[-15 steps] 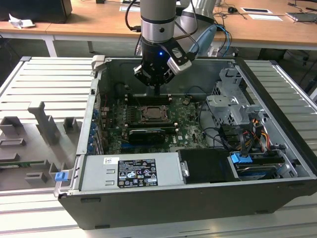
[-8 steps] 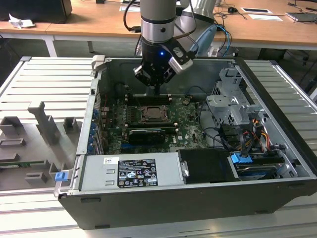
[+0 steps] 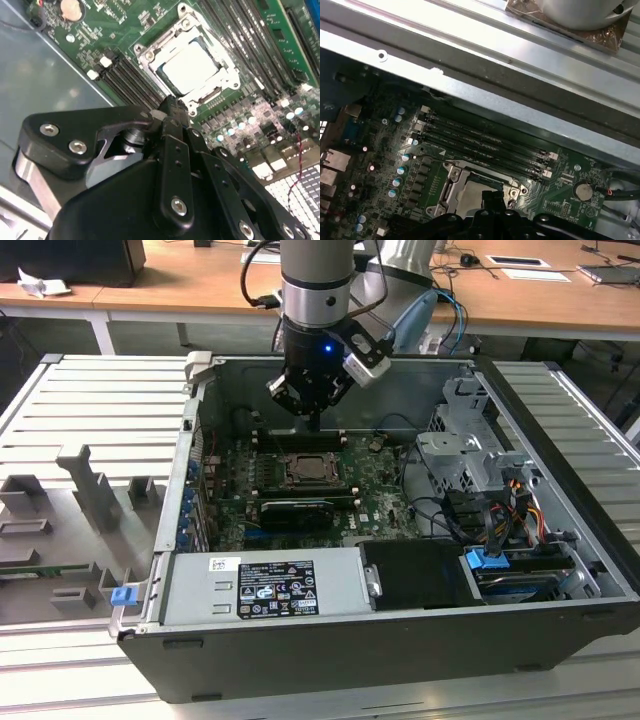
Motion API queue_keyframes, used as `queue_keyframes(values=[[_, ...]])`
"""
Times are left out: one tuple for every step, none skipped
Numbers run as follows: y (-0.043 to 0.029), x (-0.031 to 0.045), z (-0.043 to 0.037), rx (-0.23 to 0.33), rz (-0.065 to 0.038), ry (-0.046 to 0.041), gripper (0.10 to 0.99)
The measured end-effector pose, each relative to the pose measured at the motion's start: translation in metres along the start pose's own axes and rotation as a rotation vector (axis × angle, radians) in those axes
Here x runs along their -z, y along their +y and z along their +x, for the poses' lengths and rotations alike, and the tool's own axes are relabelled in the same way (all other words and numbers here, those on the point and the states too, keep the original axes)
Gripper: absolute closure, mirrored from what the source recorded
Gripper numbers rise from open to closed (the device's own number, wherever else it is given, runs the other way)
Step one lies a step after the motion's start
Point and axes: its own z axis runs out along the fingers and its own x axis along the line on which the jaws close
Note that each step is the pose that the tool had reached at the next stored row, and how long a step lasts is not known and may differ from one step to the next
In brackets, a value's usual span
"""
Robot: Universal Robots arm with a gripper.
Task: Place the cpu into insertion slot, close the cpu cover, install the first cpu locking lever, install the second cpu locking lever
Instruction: 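Install the first cpu locking lever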
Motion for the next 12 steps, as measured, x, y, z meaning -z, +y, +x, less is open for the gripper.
queue_keyframes(values=[[-0.0012, 0.0001, 0.0009, 0.000, 0.000, 0.0001, 0.980], [-0.0026, 0.0002, 0.0017, 0.000, 0.000, 0.0001, 0.980], [-0.0073, 0.0004, 0.0036, 0.000, 0.000, 0.0000, 0.980], [-0.0112, 0.0005, 0.0050, 0.000, 0.000, 0.0001, 0.980], [-0.0133, 0.0005, 0.0058, 0.000, 0.000, 0.0001, 0.980], [-0.0148, 0.0005, 0.0063, 0.000, 0.000, 0.0000, 0.980], [-0.0162, 0.0005, 0.0069, 0.000, 0.000, 0.0000, 0.980], [-0.0167, 0.0005, 0.0071, -0.001, 0.000, 0.0000, 0.980], [-0.0167, 0.0005, 0.0072, -0.002, 0.000, -0.0002, 0.980], [-0.0167, 0.0005, 0.0072, -0.007, 0.000, -0.0004, 0.980], [-0.0167, 0.0005, 0.0073, -0.018, 0.001, -0.0008, 0.980], [-0.0167, 0.0005, 0.0073, -0.027, 0.002, -0.0013, 0.980]])
